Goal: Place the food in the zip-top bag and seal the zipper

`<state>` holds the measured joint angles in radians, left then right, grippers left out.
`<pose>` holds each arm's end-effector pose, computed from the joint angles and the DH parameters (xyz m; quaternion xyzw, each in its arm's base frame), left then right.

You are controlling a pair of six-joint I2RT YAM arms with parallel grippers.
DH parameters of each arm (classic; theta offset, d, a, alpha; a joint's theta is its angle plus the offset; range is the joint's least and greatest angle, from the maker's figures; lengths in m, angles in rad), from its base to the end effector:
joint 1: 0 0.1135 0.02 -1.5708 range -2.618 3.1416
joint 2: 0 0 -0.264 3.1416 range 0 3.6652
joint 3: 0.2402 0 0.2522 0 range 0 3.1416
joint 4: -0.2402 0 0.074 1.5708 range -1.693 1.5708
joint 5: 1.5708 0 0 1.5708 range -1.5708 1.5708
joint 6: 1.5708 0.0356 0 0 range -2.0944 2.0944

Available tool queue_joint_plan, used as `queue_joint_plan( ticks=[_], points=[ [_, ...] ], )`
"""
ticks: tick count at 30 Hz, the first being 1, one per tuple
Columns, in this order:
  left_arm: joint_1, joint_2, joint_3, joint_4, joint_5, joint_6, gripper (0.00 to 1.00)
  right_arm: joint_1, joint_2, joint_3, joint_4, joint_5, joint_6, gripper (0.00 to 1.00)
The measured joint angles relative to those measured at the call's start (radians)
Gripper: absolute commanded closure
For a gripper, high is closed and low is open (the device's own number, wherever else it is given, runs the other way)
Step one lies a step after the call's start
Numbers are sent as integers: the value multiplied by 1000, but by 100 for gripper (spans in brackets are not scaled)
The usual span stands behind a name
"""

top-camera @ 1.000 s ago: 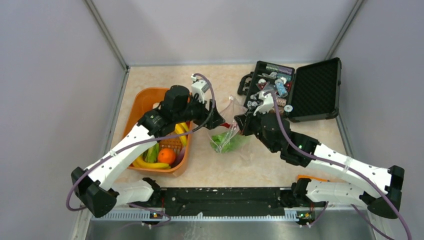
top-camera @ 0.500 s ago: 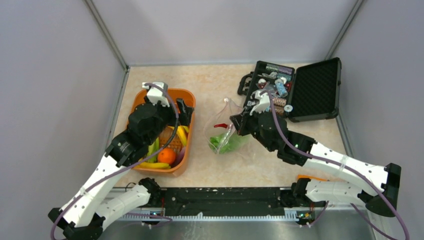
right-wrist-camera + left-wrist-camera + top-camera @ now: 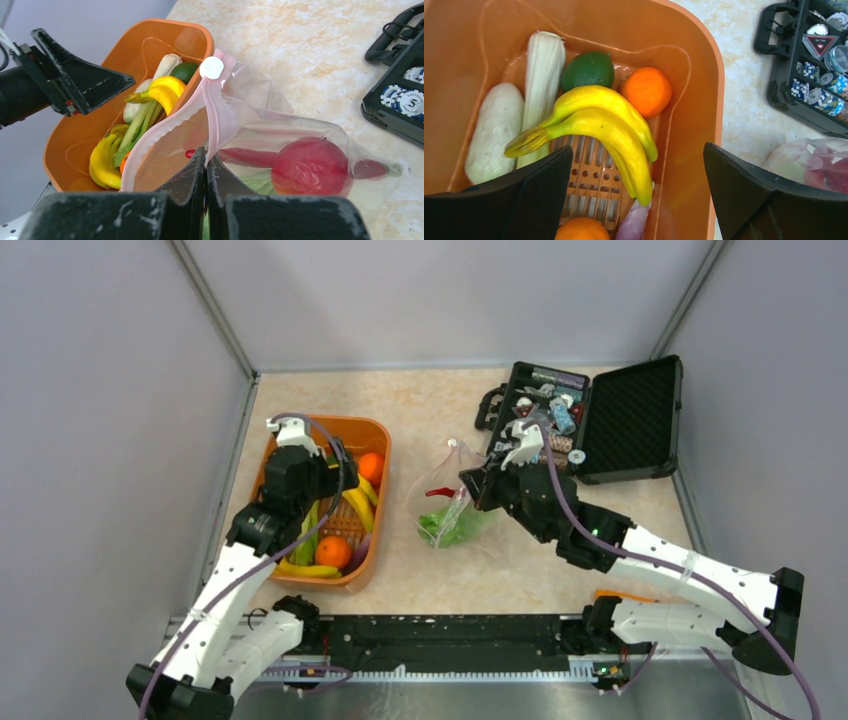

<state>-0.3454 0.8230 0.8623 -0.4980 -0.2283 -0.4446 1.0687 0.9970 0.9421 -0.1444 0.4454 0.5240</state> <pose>0.1724 -0.0535 0.3285 -0.1019 0.8398 -0.1125 0.5212 0.1235 0.1930 0.3607 -0.0683 0.7646 0.3219 0.5541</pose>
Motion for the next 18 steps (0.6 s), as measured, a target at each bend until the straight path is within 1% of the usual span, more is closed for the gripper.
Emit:
queue_joint_plan(
  ticks=[2, 4, 6, 8, 12, 13, 15, 16, 18],
  points=[
    [16, 28, -3, 23, 35, 5, 1, -3, 0, 0, 2, -2, 0, 100],
    [37, 80, -3, 54, 79, 15, 5, -5, 0, 0, 3, -4, 0, 100],
    [59, 158, 9, 69, 122, 36, 6, -5, 0, 0, 3, -8, 0, 100],
    [79, 234, 32, 77, 173, 62, 10, -6, 0, 0, 3, -18, 0, 100],
    [133, 389, 112, 108, 305, 113, 12, -7, -2, 0, 2, -38, 1, 100],
    [144, 419, 127, 118, 328, 121, 15, -7, -2, 0, 2, -40, 1, 100],
    [167, 492, 168, 132, 385, 142, 27, -7, -2, 0, 2, -47, 1, 100],
    [176, 530, 193, 128, 412, 155, 29, -7, -2, 0, 2, -47, 2, 100],
    [185, 606, 246, 112, 454, 175, 28, -7, -3, 0, 2, -50, 5, 100]
  ],
)
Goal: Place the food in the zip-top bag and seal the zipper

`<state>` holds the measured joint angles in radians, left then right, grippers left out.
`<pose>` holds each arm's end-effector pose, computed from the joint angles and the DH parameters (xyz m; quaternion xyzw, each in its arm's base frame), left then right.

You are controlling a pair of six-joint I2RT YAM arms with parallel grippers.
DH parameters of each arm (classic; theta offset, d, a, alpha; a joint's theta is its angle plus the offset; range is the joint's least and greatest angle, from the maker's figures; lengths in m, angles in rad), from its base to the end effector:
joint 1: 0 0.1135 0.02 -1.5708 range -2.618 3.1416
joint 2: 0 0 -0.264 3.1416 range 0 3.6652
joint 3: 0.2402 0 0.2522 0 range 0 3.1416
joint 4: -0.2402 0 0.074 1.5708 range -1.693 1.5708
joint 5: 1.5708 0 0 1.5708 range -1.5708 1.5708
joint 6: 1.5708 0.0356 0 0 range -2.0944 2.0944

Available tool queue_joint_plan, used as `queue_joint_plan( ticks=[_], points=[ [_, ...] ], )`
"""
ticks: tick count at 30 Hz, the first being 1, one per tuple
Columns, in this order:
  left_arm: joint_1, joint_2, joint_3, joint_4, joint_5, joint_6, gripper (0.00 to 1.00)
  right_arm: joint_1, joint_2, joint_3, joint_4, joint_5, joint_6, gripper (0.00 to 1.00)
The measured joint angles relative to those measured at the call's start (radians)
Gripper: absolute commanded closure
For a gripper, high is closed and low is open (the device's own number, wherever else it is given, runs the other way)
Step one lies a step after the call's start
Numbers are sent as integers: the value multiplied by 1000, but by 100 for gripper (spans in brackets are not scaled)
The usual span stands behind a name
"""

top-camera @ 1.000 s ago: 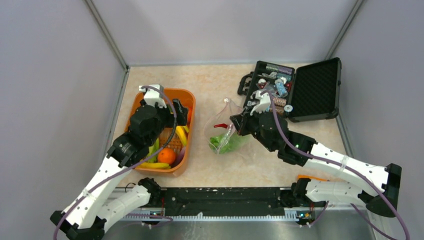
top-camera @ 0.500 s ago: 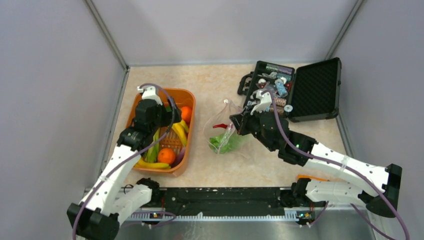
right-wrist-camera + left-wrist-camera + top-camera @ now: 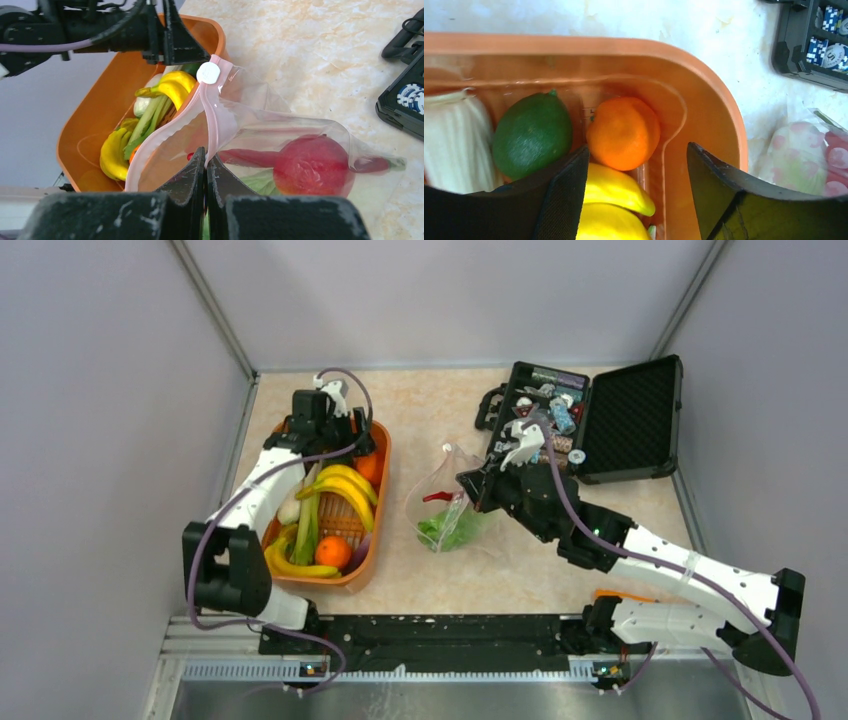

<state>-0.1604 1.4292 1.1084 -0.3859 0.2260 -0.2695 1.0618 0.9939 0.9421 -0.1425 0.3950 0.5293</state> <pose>0.3114 -0.0585 0.2840 -0.0020 0.9035 -0.1888 0.3846 0.1234 0.1929 0.3614 -0.0790 0.7635 0.3388 0.5442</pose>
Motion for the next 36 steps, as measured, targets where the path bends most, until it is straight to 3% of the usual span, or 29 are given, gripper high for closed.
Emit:
queue_joint_plan(
  ticks=[11, 24, 36],
  points=[
    [4, 129, 35, -17, 95, 64, 23, 0, -16, -6, 0, -4, 18, 100],
    [4, 134, -92, 154, 71, 72, 23, 0, -16, -6, 0, -4, 22, 100],
    [3, 145, -139, 275, 62, 43, 64, -3, -19, -6, 0, -5, 23, 100]
  ],
)
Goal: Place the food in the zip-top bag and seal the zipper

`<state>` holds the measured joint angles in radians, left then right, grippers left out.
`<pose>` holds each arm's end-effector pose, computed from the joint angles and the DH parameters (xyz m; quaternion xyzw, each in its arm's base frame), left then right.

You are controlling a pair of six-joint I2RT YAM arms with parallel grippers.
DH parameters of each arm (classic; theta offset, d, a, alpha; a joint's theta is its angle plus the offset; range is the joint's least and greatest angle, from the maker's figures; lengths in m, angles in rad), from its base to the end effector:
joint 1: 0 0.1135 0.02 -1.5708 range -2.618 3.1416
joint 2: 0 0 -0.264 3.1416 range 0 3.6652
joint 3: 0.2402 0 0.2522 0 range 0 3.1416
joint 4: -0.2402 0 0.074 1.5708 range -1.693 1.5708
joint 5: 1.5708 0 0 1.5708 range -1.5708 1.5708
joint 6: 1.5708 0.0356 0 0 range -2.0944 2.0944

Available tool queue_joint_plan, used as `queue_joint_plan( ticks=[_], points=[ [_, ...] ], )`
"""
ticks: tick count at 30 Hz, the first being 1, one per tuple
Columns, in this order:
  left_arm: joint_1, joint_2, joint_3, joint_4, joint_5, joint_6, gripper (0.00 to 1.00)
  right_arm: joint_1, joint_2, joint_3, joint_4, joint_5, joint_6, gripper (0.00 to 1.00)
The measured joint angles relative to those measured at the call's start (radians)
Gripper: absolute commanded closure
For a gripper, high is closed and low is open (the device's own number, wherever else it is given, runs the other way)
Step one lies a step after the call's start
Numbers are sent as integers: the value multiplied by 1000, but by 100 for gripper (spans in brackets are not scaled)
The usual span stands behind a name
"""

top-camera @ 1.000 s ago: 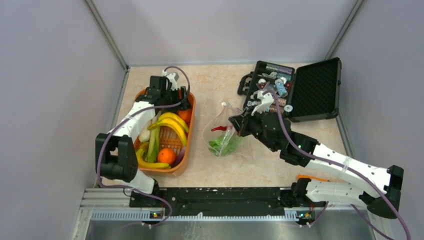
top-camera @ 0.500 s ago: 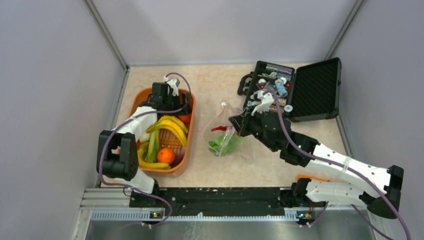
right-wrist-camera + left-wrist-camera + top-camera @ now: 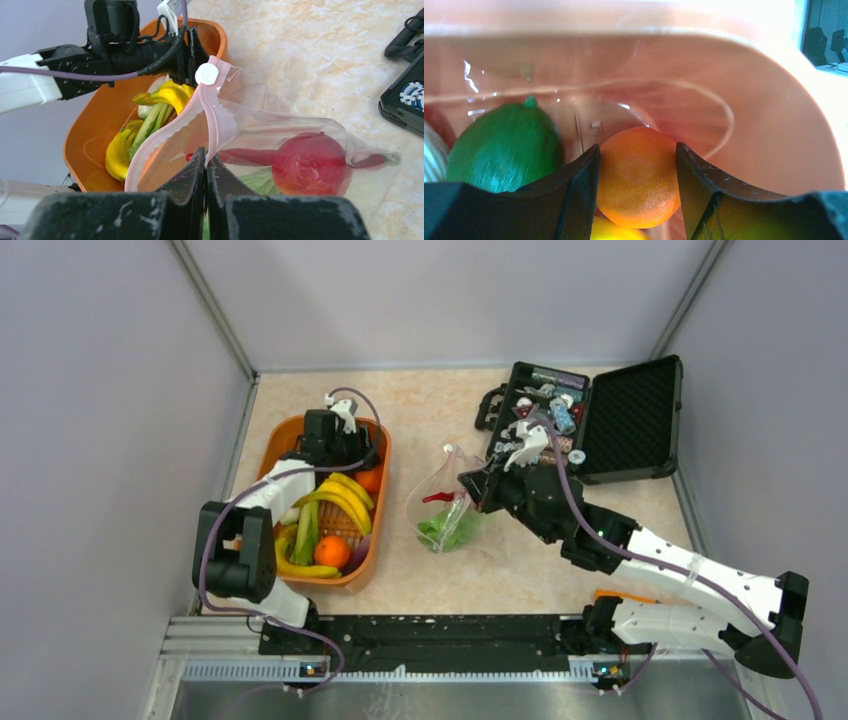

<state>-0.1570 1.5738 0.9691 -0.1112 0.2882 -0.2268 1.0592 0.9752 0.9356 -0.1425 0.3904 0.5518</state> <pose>0.3323 -0.0628 0.2166 0.0281 0.9021 -0.2065 0.3778 0.1216 0.1889 0.3629 -0.0691 0.7609 0.3494 0.5424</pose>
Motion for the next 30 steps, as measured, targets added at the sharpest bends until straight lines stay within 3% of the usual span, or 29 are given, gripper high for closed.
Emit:
queue_joint_plan(
  ticks=[7, 10, 13, 21, 30],
  points=[
    [0, -150, -55, -26, -21, -14, 77, -1, -31, -21, 2, 1, 2, 100],
    [0, -188, -56, -31, -21, -17, 46, -1, -32, -22, 2, 1, 3, 100],
    [0, -201, -63, -33, -20, -10, 30, -1, -32, -25, 2, 0, 8, 100],
    [0, -162, -64, -99, -10, 0, 21, -1, -32, -25, 3, 0, 8, 100],
    [-2, -85, -45, -143, 22, 30, 25, -1, -32, -25, 2, 0, 8, 100]
  ],
)
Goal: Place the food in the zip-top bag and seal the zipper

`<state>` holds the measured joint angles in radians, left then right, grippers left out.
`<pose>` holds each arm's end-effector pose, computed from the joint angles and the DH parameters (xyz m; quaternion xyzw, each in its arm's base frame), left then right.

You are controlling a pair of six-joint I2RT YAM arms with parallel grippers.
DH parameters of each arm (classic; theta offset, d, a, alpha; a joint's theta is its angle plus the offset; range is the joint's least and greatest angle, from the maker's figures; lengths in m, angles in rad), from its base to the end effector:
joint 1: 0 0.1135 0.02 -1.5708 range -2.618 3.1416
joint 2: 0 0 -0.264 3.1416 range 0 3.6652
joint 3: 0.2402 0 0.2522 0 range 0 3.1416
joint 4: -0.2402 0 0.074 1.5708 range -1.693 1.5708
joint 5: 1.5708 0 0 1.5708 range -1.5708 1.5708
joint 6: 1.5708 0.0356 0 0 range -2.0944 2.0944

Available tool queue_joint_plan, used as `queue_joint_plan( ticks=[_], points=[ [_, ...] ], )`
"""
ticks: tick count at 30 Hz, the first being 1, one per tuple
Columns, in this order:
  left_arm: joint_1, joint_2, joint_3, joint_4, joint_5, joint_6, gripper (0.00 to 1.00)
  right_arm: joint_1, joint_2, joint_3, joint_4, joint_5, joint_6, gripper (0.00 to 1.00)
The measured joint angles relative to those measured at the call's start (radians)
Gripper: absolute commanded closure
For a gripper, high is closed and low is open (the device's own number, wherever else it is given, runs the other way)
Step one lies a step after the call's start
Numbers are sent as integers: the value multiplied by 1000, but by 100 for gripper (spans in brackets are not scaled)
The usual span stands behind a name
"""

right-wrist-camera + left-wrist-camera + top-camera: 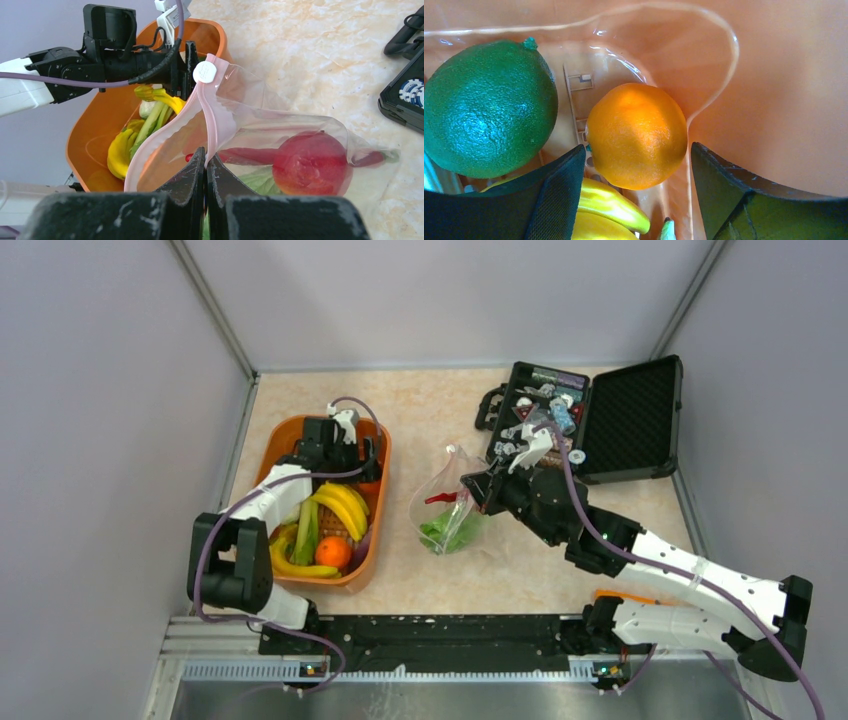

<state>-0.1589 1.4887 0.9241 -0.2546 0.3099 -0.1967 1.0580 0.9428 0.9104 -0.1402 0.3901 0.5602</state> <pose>0.3054 -0.0599 0.2174 0.0393 0.9200 -0.2054 0.3315 0.1183 0.1824 0.3608 -0.0641 0.7585 0.3545 0.5431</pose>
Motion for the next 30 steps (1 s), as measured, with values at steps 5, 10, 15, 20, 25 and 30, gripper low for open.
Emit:
queue_joint_plan(
  ticks=[5, 10, 15, 20, 25, 30],
  points=[
    [0, 6, 0, 15, 4, -10, 57, 0, 1, 0, 0, 0, 0, 100],
    [0, 8, 0, 23, 11, -24, 76, 0, 1, 0, 0, -1, 0, 100],
    [0, -8, -5, 17, 8, -35, 89, 0, 1, 0, 1, -1, 0, 100],
    [0, -122, -28, 1, -22, -41, 95, 0, 2, 0, 1, -1, 0, 100],
    [0, -266, -29, -5, -56, -45, 95, 0, 9, 0, 6, -1, 0, 100],
    [0, -346, -29, -16, -64, -53, 94, 0, 12, 0, 13, -1, 0, 100]
  ],
)
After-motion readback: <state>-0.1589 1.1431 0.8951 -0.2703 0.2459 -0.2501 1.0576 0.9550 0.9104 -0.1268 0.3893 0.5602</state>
